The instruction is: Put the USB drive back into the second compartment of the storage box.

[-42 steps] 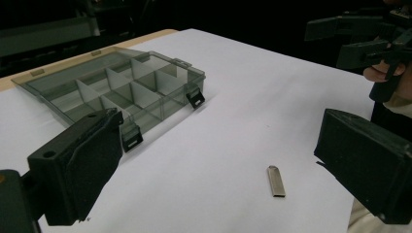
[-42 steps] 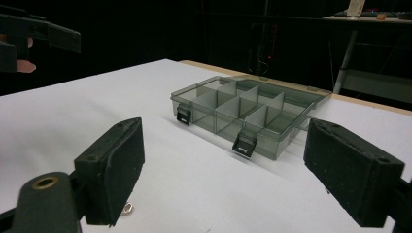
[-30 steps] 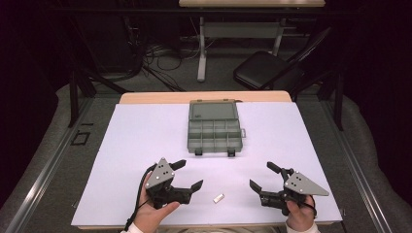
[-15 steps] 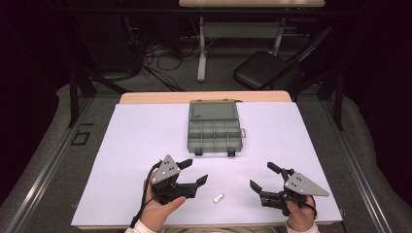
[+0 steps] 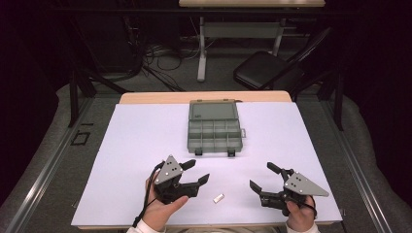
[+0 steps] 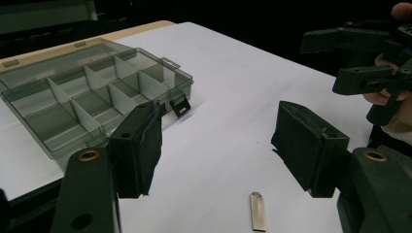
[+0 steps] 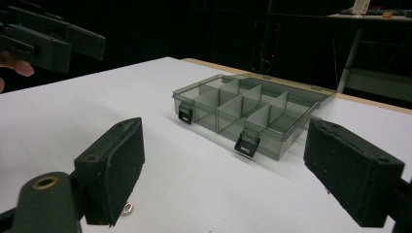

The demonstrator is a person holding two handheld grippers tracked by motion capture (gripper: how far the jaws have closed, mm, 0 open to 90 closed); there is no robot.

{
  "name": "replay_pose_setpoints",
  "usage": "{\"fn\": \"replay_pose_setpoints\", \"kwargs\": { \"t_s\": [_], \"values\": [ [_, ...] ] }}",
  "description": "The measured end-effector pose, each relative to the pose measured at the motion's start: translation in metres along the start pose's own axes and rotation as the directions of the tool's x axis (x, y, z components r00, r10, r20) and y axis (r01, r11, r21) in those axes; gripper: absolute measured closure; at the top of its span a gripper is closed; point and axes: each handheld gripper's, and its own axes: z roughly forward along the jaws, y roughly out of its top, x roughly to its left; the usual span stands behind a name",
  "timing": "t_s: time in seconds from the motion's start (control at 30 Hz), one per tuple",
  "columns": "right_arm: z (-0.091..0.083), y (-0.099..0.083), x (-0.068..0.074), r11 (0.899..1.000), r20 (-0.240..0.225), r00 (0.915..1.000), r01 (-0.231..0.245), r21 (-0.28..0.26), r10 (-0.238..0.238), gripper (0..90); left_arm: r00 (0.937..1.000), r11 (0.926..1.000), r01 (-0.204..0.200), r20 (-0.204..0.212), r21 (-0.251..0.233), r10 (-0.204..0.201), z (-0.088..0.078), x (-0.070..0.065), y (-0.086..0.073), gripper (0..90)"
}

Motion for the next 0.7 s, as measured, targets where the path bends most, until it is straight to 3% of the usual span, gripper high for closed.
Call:
{"fn": "replay_pose_setpoints", "kwargs": {
  "t_s": [0.13,0.4,0.7],
  "values": [
    [0.0,0.0,0.0,1.0,0.0,1.0,-0.001,0.0,0.001,14.4,0.9998,0.9996,-0.018,0.001,0.019,0.018,0.004,-0.003,-0.001,38.4],
    [0.0,0.0,0.0,1.0,-0.003,1.0,0.0,0.001,0.0,14.4,0.9996,0.9969,0.007,0.028,0.079,-0.01,0.016,-0.005,-0.005,39.8],
    [0.0,0.0,0.0,1.0,-0.007,1.0,0.004,0.003,-0.004,14.4,0.9991,0.9905,0.0,0.043,0.138,-0.006,0.027,-0.012,-0.016,42.9]
  ]
}}
